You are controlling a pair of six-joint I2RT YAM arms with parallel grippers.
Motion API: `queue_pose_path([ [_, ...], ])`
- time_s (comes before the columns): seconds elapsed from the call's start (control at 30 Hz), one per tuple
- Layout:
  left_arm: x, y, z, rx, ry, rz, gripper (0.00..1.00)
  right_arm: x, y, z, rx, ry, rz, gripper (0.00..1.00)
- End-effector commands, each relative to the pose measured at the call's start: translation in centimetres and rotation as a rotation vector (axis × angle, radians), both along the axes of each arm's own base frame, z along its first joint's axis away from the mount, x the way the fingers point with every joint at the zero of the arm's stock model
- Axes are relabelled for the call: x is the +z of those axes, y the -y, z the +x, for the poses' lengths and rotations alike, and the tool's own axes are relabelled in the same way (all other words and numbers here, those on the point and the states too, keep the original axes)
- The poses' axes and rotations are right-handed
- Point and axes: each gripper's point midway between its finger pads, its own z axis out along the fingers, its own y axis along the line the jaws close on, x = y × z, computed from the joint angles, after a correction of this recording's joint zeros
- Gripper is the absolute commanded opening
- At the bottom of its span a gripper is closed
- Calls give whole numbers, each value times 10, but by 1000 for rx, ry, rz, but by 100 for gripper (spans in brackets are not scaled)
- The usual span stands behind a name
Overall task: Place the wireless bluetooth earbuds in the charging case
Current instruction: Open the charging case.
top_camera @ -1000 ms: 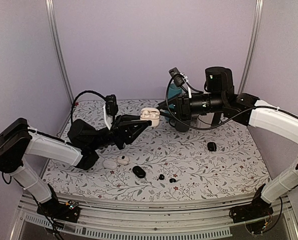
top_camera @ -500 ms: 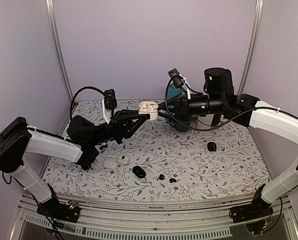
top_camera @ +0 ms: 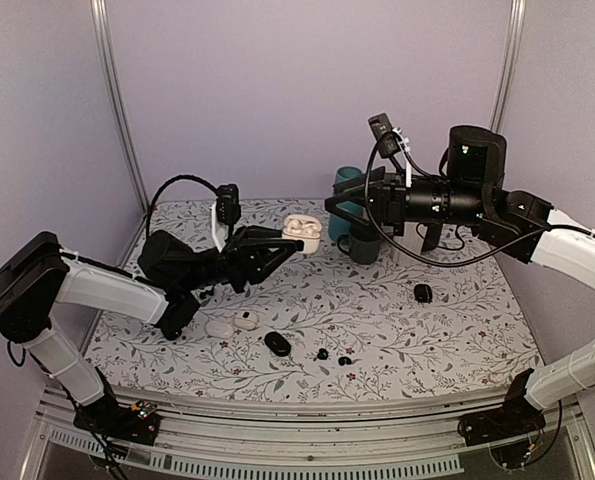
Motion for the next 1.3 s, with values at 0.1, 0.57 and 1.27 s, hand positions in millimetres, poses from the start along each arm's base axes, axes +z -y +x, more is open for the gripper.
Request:
queue_pose_path([
  [0.1,12,-1,-3,-38,49,-24,0,-20,-21,-4,44,20,-82,67],
  [0.57,11,-4,-15,-80,96,-16,0,-45,-19,28,-83,-75,-144,66],
  [1.27,-8,1,13,50,52,47,0,1,-10,26,-85,-47,-85,67],
])
